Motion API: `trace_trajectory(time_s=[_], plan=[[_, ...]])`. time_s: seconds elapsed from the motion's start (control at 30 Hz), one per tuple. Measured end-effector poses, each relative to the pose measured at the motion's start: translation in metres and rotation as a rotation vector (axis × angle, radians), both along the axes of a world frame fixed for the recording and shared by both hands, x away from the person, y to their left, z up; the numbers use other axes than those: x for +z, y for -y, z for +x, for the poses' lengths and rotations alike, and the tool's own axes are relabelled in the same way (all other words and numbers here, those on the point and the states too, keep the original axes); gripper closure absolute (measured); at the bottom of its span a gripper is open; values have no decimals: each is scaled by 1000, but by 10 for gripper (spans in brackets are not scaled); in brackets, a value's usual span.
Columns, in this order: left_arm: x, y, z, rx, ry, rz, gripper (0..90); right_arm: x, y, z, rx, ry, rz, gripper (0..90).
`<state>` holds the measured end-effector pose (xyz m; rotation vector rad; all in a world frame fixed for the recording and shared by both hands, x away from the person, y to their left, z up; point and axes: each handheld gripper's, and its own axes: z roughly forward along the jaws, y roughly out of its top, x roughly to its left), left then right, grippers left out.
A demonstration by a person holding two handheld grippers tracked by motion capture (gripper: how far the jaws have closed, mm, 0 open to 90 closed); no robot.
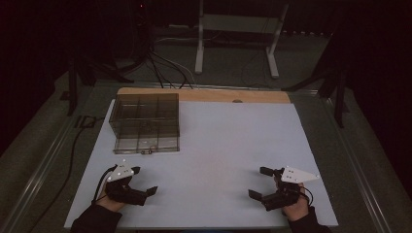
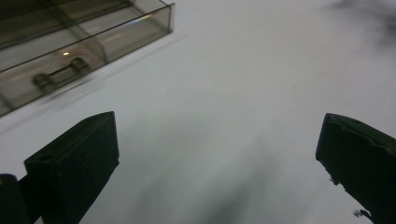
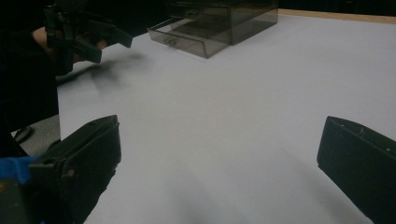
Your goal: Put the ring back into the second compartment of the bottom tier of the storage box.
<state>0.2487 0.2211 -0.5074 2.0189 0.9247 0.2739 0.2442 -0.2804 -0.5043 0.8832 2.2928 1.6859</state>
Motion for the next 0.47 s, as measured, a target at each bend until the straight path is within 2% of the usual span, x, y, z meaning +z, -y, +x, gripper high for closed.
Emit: trace_trajectory(time_s=[0.1, 0.13, 0.2, 0.23, 0.47], plan=[[-1, -7, -6, 15, 0, 0, 5, 0, 0, 0, -2, 0, 2, 0], [-1, -12, -9, 25, 1, 16, 6, 0, 0, 0, -1, 1, 1, 0], [-1, -12, -9, 25, 1, 16, 5, 0, 0, 0, 0, 0, -3, 0], [-4, -20, -11, 48, -2, 6, 6, -1, -1, 1, 0, -7, -5, 0], [-5, -21, -9, 42, 2, 1, 6, -1, -2, 1, 0, -4, -8, 0]])
